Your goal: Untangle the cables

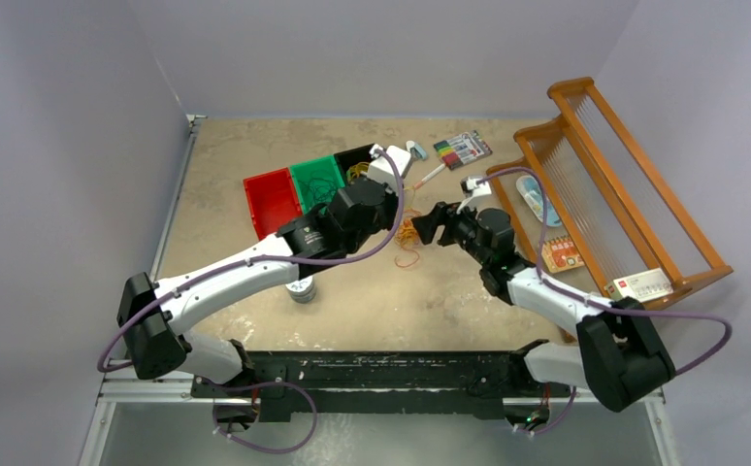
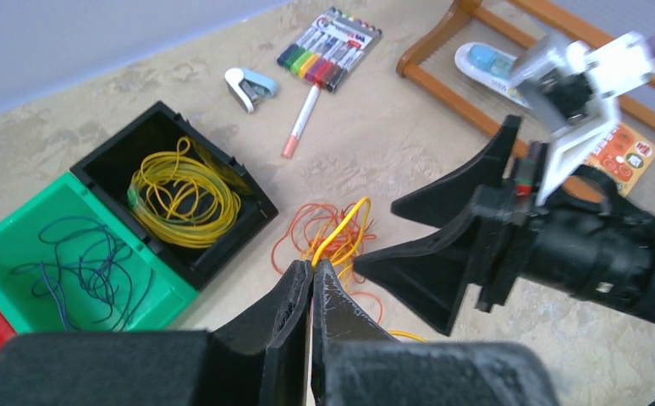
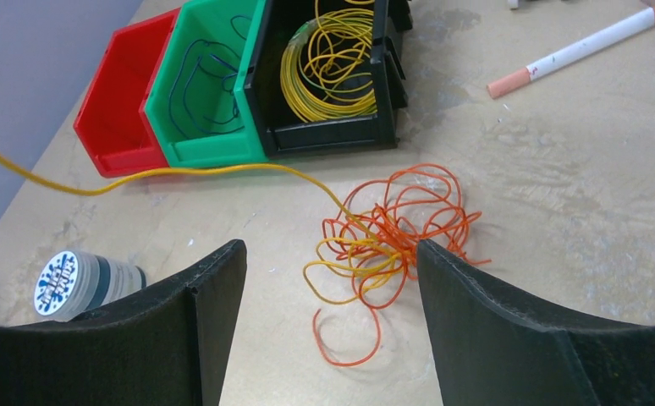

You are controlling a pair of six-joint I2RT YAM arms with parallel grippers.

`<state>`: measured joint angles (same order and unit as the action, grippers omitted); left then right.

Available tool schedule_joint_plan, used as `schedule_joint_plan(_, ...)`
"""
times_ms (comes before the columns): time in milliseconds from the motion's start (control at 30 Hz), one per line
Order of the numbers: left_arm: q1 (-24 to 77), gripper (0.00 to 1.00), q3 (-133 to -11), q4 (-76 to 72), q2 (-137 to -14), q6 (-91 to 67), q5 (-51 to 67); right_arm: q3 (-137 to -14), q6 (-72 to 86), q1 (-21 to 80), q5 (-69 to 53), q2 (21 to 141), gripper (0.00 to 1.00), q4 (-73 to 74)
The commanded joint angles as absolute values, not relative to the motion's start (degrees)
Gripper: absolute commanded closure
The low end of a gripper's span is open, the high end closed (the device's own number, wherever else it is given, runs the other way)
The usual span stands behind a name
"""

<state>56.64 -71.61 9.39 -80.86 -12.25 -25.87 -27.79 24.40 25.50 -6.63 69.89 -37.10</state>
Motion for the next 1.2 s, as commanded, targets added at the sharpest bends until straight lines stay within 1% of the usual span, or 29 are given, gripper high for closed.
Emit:
schedule_joint_plan(0,56.2,1.00,-77.4,9.4,-80.9,-9.9,-24.4,-32.0,20.3,25.7,-8.9,73.7,0.25,-42.7)
schedule_joint_plan(433,56.2,1.00,-86.1,12.8,-82.7,-8.3,-21.5,-38.1,20.5,25.7,-8.8,89.0,0.27,-54.9)
schedule_joint_plan(633,56.2,1.00,-91.8,13.7,-83.6,-7.0,-21.6,-39.9,21.6,25.6,-7.8,95.2,0.31,-57.1)
schedule_joint_plan(767,56.2,1.00,-96.3,13.8,-84.4,-5.6,-23.1,-39.2,22.7,25.7,-7.0,96.7,0.33,-57.2)
schedule_joint_plan(1167,56.2,1.00,-109.6,14.1,-87.9,-1.2,-26.9,-32.7,27.7,25.7,-1.1,95.9,0.43,-54.9)
